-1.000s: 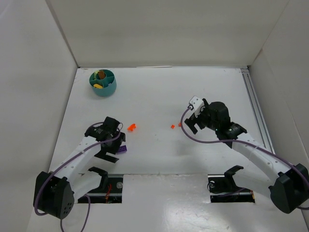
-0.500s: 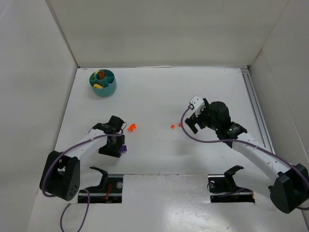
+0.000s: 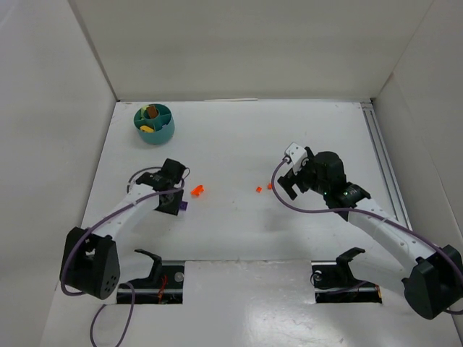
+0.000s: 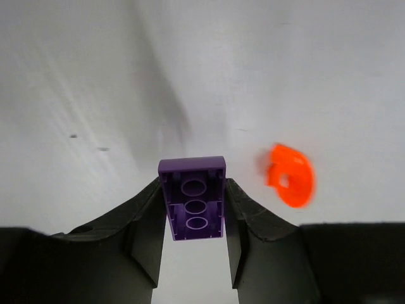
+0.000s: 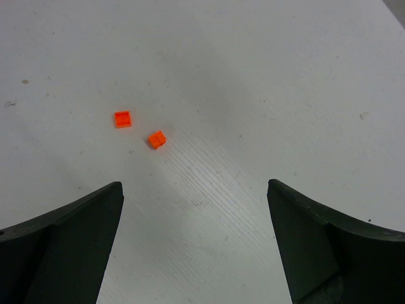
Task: Sort the legos into containers by color
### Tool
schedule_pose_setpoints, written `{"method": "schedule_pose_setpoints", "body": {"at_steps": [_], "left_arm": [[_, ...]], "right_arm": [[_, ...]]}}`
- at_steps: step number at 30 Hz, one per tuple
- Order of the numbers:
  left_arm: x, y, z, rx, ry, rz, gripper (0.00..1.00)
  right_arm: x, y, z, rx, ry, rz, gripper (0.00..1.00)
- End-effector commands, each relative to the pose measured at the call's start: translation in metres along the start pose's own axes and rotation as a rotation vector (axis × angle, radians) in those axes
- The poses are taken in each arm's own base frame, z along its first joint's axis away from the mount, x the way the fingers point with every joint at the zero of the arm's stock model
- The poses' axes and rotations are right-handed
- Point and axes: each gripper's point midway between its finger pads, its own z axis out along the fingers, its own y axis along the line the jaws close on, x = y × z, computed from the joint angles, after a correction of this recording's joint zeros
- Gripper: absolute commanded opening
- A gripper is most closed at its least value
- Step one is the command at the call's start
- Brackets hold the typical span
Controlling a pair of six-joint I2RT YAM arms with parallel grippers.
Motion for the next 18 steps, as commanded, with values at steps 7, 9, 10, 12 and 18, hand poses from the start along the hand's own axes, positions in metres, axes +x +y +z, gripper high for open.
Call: {"method": "schedule_pose_setpoints", "body": {"at_steps": [7,9,10,12,18], "left_arm": [[-0.081,-0.159,-0.106,0.366,-0.426,0.172,0.08],[-0.093,-0.196,-0.128,0.436,-0.514,0.213,0.08],[-0.101,-0.216,-0.139,0.476,-0.588,0.268,0.08],[-0.112,-0.242,-0.155,0.522,-0.659,0.303,0.08],[-0.144,-0.307,-0.169,0.645,-0.861,0.433,0.09]], "right_arm": [[-0.010,-0.013,0.002,0.032,-0.045,-0.012,1.00],[-0.007,-0.018,0.007,0.039,-0.031,-0.004,1.00],[-0.009,-0.024,0.008,0.052,-0.029,-0.009,1.00],[-0.010,-0.032,0.007,0.074,-0.026,-0.003,1.00],[-0.020,-0.059,0.007,0.152,0.004,0.009,1.00]]}}
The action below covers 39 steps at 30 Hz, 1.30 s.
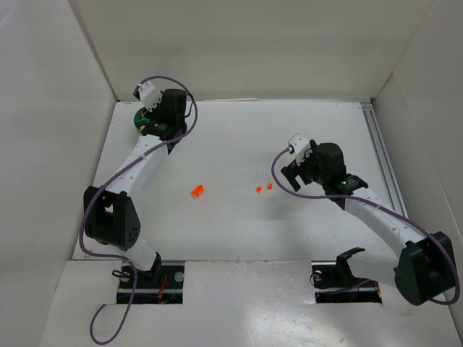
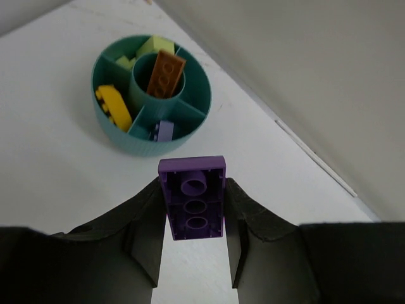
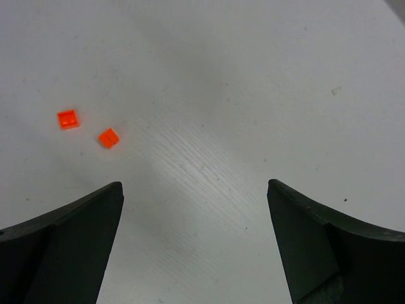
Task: Sort the legos into containers by color
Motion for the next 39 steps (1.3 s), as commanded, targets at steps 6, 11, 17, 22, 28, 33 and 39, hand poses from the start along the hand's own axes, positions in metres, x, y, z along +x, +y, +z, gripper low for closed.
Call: {"method": "schedule_pose_setpoints", "body": {"at_steps": [6,11,17,22,28,33,39], "left_arm": [[-0.060,-0.051,0.048,0.173,-0.242,0.180,0.12],[-0.041,-0.064,0.075,0.236,-0.248,0.302,0.12],[-0.028,-0.059,0.116,0.287,-0.215,0.335,0.16],[-0.006,-0.059,0.128,0.390,-0.138,0.411,0.16],[-0.001,-0.044,0.124,0.380,-0.162,0.441,0.16],[0.004,-0.038,0.122,0.386,-0.174,0.503,0.20],[0.009,-0.027,0.126,0.352,-0.175,0.514,0.20]], "right_arm": [[-0.042,-0.049,-0.006,0.158,-0.040,-0.034,1.00],[-0.035,-0.062,-0.002,0.180,0.001,-0.036,1.00],[-0.019,-0.064,0.007,0.166,0.074,-0.045,1.00],[-0.015,-0.062,0.012,0.138,0.081,-0.047,1.00],[-0.004,-0.057,0.022,0.110,0.113,-0.042,1.00],[-0.003,-0.057,0.026,0.094,0.115,-0.044,1.00],[0.000,-0.056,0.028,0.089,0.123,-0.043,1.00]]}}
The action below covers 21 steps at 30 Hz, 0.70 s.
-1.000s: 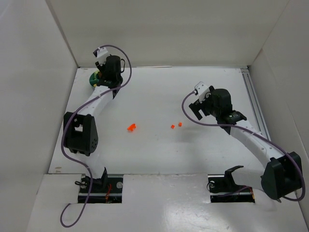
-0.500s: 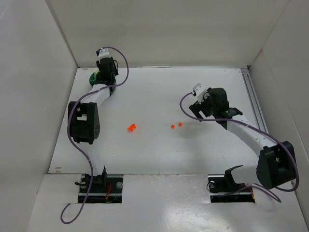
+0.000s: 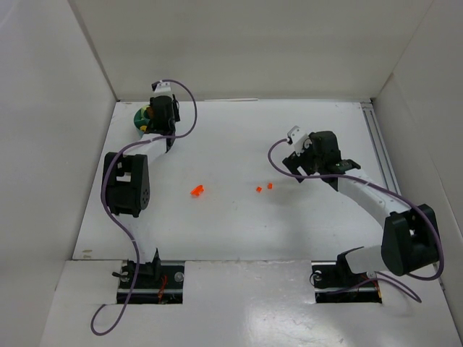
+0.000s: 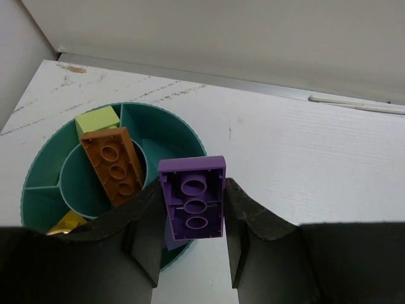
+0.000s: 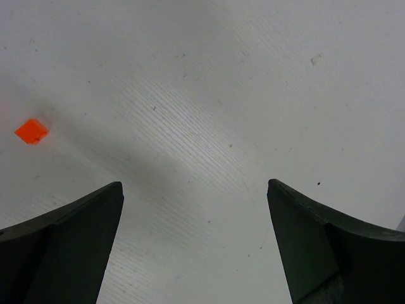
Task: Sort the legos into containers by color
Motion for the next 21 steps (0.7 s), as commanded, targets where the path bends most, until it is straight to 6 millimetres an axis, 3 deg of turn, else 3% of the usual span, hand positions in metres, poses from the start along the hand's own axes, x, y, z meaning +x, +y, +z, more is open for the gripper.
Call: {"method": "schedule_pose_setpoints", "body": {"at_steps": [1,4,14,21], "left_arm": [[-0.040,0.001,-0.010,0.009,-0.115,-0.007,0.20],[-0.044,0.002,-0.010,0.008,-0.128,0.019,0.20],[-0.023,0.007,-0.011,0.002,-0.097,0.093,0.20],[-0.023,0.016,-0.011,-0.042,-0.117,0.105,0.21]], "right_arm": [[-0.020,-0.011,-0.002,0.013,-0.050,-0.006,1.00],[-0.018,-0.010,0.000,0.008,-0.041,-0.005,1.00],[-0.018,-0.008,0.002,-0.004,-0.037,-0.005,1.00],[-0.016,-0.007,0.004,-0.009,-0.029,-0.004,1.00]]}}
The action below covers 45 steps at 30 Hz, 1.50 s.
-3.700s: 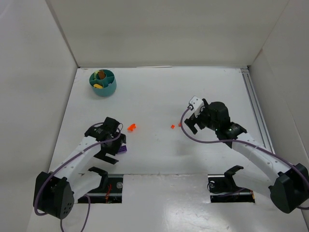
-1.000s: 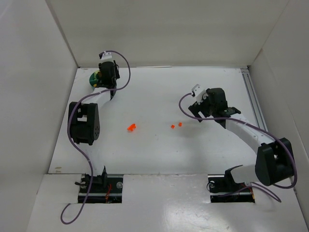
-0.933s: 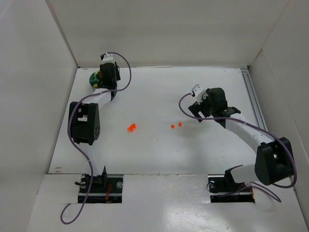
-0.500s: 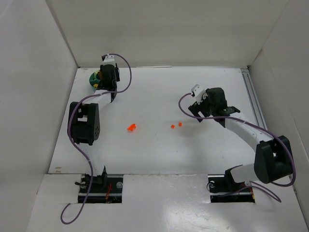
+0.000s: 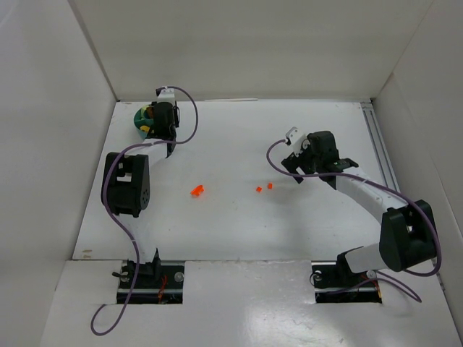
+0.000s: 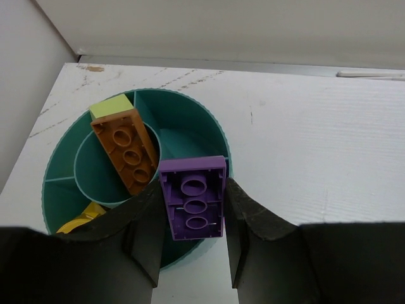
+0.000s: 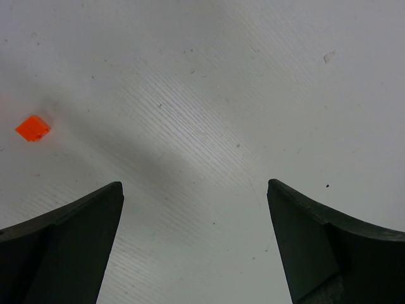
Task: Sort the legos into containers by color
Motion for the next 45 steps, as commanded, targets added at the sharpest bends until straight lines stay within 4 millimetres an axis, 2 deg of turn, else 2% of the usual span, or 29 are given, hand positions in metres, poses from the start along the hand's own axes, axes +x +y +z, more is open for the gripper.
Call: {"method": "schedule_pose_setpoints", "body": {"at_steps": [1,6,7,12,16,18,20,32,35,36,38,39,40,43,45], "left_arm": [[-0.042,0.012,-0.009,-0.040,-0.118,-0.022,0.21],[-0.045,0.018,-0.009,-0.076,-0.141,-0.015,0.23],[-0.041,0.018,-0.010,-0.075,-0.132,-0.012,0.24],[-0.047,0.022,-0.010,-0.094,-0.157,-0.001,0.25],[-0.039,0.019,-0.006,-0.081,-0.140,0.030,0.28],[-0.039,0.019,-0.006,-0.081,-0.140,0.030,0.33],[-0.039,0.018,-0.006,-0.072,-0.141,0.043,0.45],[-0.029,0.018,-0.006,-0.072,-0.104,0.052,0.45],[-0.052,0.017,-0.015,-0.049,-0.149,0.015,0.49],[-0.066,0.019,-0.022,-0.050,-0.177,-0.006,0.52],[-0.078,0.017,-0.028,-0.026,-0.195,-0.028,0.57],[-0.097,0.017,-0.035,-0.015,-0.223,-0.053,0.60],[-0.099,0.014,-0.038,0.008,-0.209,-0.076,0.69],[-0.124,0.010,-0.053,0.056,-0.231,-0.127,0.78],[-0.130,0.000,-0.062,0.116,-0.215,-0.176,0.91]], "right_arm": [[-0.021,-0.011,-0.003,0.016,-0.050,-0.003,1.00],[-0.021,-0.011,-0.003,0.016,-0.050,-0.003,1.00],[-0.021,-0.011,-0.003,0.016,-0.050,-0.003,1.00],[-0.018,-0.010,-0.001,0.011,-0.042,-0.002,1.00],[-0.016,-0.013,-0.001,0.018,-0.039,0.004,1.00],[-0.014,-0.012,-0.001,0.013,-0.031,0.005,1.00],[-0.014,-0.012,-0.001,0.013,-0.031,0.005,1.00],[-0.013,-0.010,0.001,0.001,-0.028,0.005,1.00],[-0.016,-0.009,0.002,-0.004,-0.041,0.004,1.00],[-0.016,-0.009,0.002,-0.004,-0.041,0.004,1.00],[-0.020,-0.011,0.000,0.005,-0.057,0.003,1.00],[-0.023,-0.013,-0.003,0.010,-0.066,0.002,1.00],[-0.026,-0.014,-0.006,0.015,-0.077,0.010,1.00],[-0.036,-0.016,-0.014,0.025,-0.115,0.018,1.00],[-0.040,-0.015,-0.018,0.022,-0.134,0.027,1.00]]}}
